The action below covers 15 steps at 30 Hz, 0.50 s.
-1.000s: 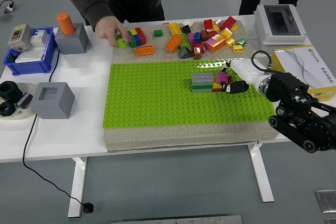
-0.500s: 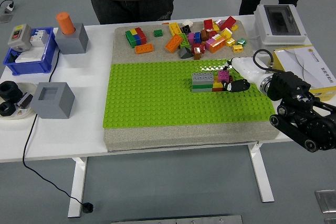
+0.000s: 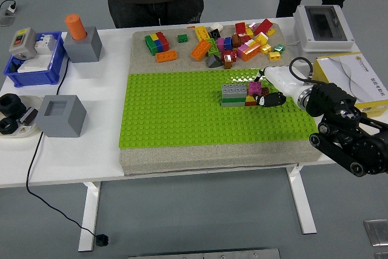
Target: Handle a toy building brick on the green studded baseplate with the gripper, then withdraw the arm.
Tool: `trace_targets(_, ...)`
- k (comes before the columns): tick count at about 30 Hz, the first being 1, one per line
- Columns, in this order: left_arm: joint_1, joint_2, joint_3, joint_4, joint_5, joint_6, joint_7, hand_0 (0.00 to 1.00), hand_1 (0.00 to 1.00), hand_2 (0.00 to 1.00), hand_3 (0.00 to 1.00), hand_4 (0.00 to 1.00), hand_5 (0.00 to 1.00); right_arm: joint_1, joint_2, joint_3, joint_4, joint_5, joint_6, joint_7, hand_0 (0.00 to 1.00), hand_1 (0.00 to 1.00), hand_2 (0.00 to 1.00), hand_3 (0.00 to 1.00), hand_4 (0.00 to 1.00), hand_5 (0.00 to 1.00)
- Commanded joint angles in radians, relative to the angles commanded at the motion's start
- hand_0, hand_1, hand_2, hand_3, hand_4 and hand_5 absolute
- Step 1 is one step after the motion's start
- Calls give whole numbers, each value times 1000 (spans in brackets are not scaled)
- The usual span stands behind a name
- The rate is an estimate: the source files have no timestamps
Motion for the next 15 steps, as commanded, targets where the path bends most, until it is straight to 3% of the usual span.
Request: trace_targets(15,-4,2,-1,0,5,-2,-1,787,804,769,436,998,876,6,11,-7,-17,4,-1,3,779,788,828,585,623,300)
